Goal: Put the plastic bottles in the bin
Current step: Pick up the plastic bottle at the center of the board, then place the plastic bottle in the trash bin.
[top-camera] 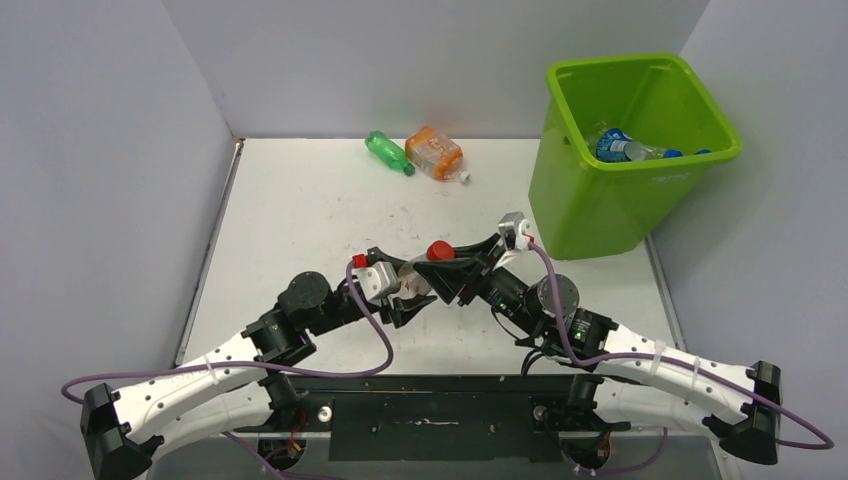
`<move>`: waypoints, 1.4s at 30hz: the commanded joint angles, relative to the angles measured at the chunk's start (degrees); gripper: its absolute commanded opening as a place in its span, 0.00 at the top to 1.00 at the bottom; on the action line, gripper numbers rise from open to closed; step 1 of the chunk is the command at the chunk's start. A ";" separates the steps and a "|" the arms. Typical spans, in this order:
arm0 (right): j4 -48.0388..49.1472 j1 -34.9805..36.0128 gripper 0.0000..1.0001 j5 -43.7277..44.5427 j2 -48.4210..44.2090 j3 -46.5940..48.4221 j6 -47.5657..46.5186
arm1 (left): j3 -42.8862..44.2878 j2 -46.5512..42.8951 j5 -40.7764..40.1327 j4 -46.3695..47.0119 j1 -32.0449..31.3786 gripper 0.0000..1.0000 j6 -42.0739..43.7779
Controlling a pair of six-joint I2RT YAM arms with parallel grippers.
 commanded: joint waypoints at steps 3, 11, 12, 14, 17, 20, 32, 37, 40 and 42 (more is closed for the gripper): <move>-0.24 0.87 0.95 3.35 -2.46 7.10 -1.72 | -2.93 -3.92 -2.26 6.59 -1.71 0.33 4.61; -33.83 0.87 0.95 25.66 1.38 43.61 -22.12 | -7.03 -10.70 -11.42 13.16 -1.91 0.04 6.10; -34.65 0.90 0.95 30.24 2.18 47.02 -24.91 | -7.21 -10.58 -12.76 13.66 -1.91 0.04 6.72; -35.26 0.96 0.95 38.44 5.12 53.91 -31.39 | -6.89 -9.72 -15.01 13.91 -1.91 0.04 7.25; -34.06 1.08 0.95 52.43 12.09 61.49 -42.92 | -5.83 -8.40 -18.09 12.87 -1.89 0.04 6.87; -27.76 1.05 0.95 56.64 15.95 63.50 -48.35 | -5.79 -8.13 -18.89 12.58 -1.91 0.04 6.69; -52.18 -30.22 0.95 32.89 39.39 96.78 -20.73 | -6.41 -7.55 -20.51 12.56 -2.00 0.04 7.43; -48.89 -48.24 0.95 26.73 38.16 89.56 -6.26 | -7.05 -8.19 -25.12 12.88 -2.26 0.04 9.03; -29.50 -51.39 0.95 26.53 30.19 72.62 -5.18 | -7.07 -8.04 -26.31 13.06 -2.35 0.04 9.50; -31.35 -51.82 0.95 29.75 32.97 76.55 -7.65 | -6.99 -7.76 -26.73 13.09 -2.44 0.04 9.43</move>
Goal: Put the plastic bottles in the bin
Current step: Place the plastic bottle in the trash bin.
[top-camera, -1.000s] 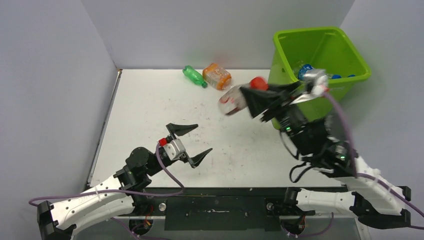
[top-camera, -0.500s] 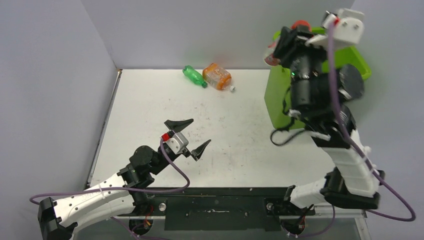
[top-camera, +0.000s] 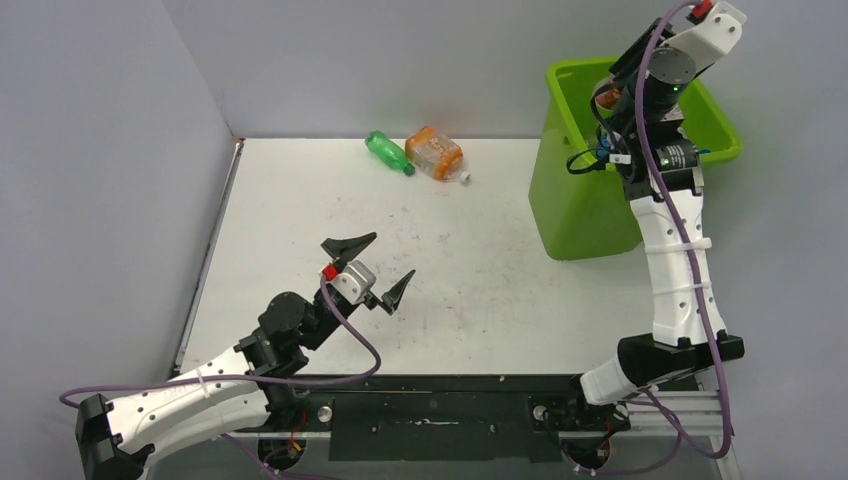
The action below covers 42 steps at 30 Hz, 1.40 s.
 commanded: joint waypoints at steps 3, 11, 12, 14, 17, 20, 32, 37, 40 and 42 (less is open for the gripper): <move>4.18 -3.83 0.95 1.54 2.19 8.44 3.50 | 0.51 0.14 -3.18 2.66 -0.41 0.04 0.45; 1.92 -15.45 0.71 -6.38 0.98 -6.90 11.73 | 2.04 2.15 -8.61 0.48 -0.43 0.04 -0.78; 2.04 -16.67 0.50 -7.71 0.66 -7.93 12.49 | 2.30 2.43 -9.55 0.06 -0.41 0.04 -0.73; 2.14 -17.58 0.26 -9.00 0.41 -8.43 12.92 | 2.88 2.83 -11.03 -0.81 -0.41 0.04 -0.73; 2.66 -16.45 0.12 -9.82 0.32 -6.47 13.59 | 3.34 3.30 -12.51 -1.21 -0.41 0.04 -0.90; 3.65 -11.70 0.05 -9.03 0.30 -2.20 12.92 | 3.20 3.57 -13.46 -0.96 -0.34 0.04 -0.55; 19.70 19.99 0.08 -10.51 -16.31 -25.19 7.98 | 5.20 8.41 -20.57 -2.78 0.70 0.04 -2.33; 22.46 30.21 0.08 -11.01 -26.56 -46.98 7.39 | 8.67 14.01 -20.48 -5.44 6.25 0.04 -11.30; 24.82 32.35 0.08 -12.46 -31.63 -58.99 8.34 | 13.60 19.47 -15.33 -10.14 13.61 0.04 -23.78; 28.02 32.84 0.07 -14.47 -34.32 -66.19 8.96 | 17.29 23.90 -8.76 -11.93 20.62 0.04 -32.72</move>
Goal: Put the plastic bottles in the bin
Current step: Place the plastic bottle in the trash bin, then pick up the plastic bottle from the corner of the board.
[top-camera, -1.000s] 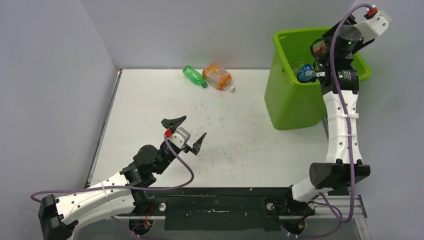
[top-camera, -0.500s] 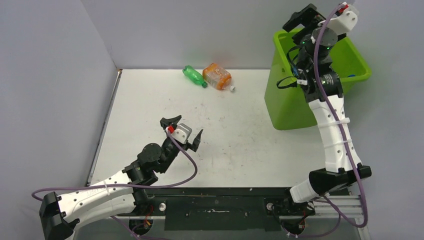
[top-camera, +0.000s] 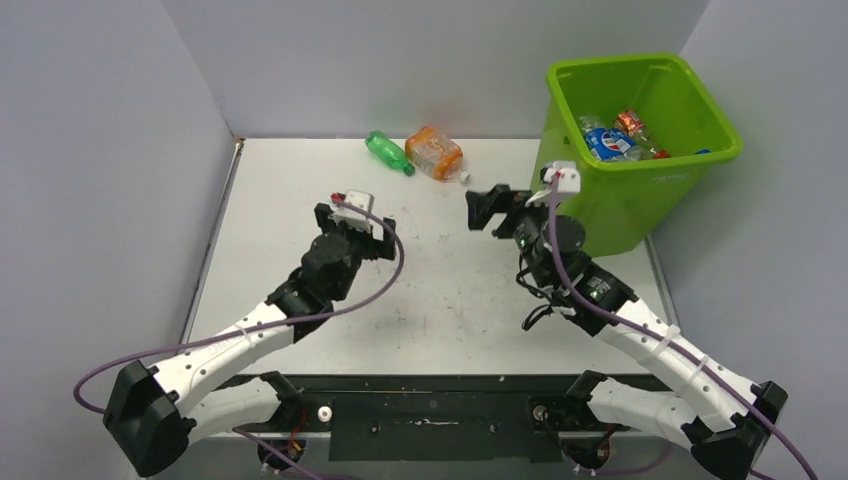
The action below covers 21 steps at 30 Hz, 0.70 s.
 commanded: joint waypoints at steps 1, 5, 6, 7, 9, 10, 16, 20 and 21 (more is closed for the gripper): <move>8.31 1.25 0.07 -3.72 -5.43 -14.68 1.30 | 9.06 8.12 10.98 -3.52 11.39 0.04 -22.47; 11.08 1.81 0.06 -7.01 -5.84 -23.21 4.01 | 16.37 20.69 12.65 -1.93 16.31 0.04 -32.00; 11.11 2.10 0.06 -7.61 -5.51 -24.36 4.49 | 18.99 25.46 13.44 -2.13 17.49 0.04 -33.94; 11.07 2.39 0.06 -8.07 -5.32 -25.42 4.90 | 21.77 29.15 14.23 -2.49 18.69 0.04 -35.66; 11.24 3.01 0.06 -8.79 -5.41 -27.66 6.07 | 28.23 36.12 15.30 -4.53 21.35 0.04 -39.51; 11.56 3.19 0.06 -9.00 -5.67 -28.79 6.76 | 31.64 39.63 15.13 -5.59 22.64 0.04 -41.46; 15.08 4.46 0.06 -11.45 -7.18 -33.92 8.84 | 44.29 54.87 15.26 -2.65 29.17 0.04 -53.96; 14.07 4.87 0.06 -12.24 -7.75 -35.30 8.55 | 54.77 63.36 16.93 -5.53 30.74 0.04 -54.78; 13.83 4.92 0.06 -12.37 -8.04 -35.65 8.67 | 57.20 65.37 17.37 -6.28 30.97 0.04 -54.69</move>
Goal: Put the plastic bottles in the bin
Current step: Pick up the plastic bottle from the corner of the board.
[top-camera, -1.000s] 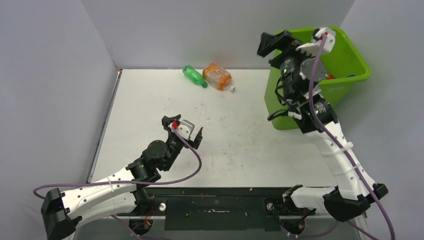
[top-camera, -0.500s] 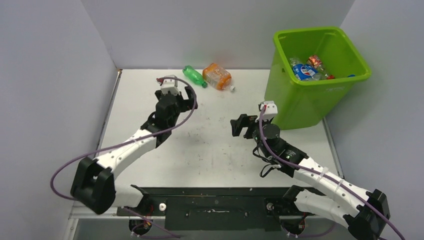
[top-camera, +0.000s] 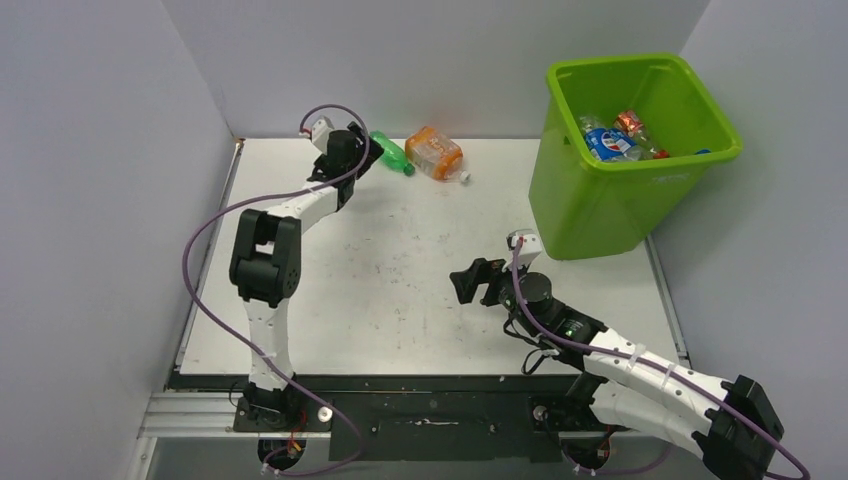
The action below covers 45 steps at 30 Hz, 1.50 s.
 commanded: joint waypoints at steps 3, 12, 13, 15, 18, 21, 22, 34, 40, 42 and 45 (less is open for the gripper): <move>3.71 0.80 0.06 -1.46 -3.45 -2.44 1.86 | 16.57 11.48 5.04 -2.01 1.38 0.04 -4.63; 4.08 1.40 0.07 -1.47 -7.58 -5.16 4.87 | 34.88 25.52 9.09 -9.28 2.25 0.04 -6.96; 4.05 1.38 0.06 -1.84 -7.47 -4.99 5.01 | 36.00 26.49 8.85 -10.36 2.25 0.04 -7.26; 3.93 1.44 0.06 -2.25 -7.10 -4.62 5.12 | 38.16 28.26 8.04 -11.25 2.32 0.04 -7.68; 3.94 1.53 0.07 -2.07 -6.87 -4.58 5.09 | 43.17 31.66 7.63 -14.50 2.22 0.04 -7.84; 3.84 1.54 0.07 -1.59 -7.01 -4.63 4.67 | 48.55 35.31 6.94 -17.86 2.25 0.04 -7.75; 3.73 1.52 0.07 -1.47 -7.13 -4.69 4.47 | 49.77 36.20 6.92 -18.29 2.21 0.04 -7.75; 1.35 1.50 0.08 0.73 -9.12 -4.83 2.31 | 49.74 40.64 8.91 -10.24 2.16 0.48 -10.85; -1.13 1.50 0.07 1.70 -10.63 -3.68 1.98 | 31.69 30.00 7.84 5.25 2.30 0.76 -13.82; -1.22 1.50 0.07 1.52 -10.68 -2.92 1.30 | 21.32 23.18 7.15 13.56 2.56 0.80 -14.82; -1.01 1.54 0.07 1.38 -9.27 -0.97 -0.47 | 5.82 11.35 6.82 25.03 3.05 0.86 -15.75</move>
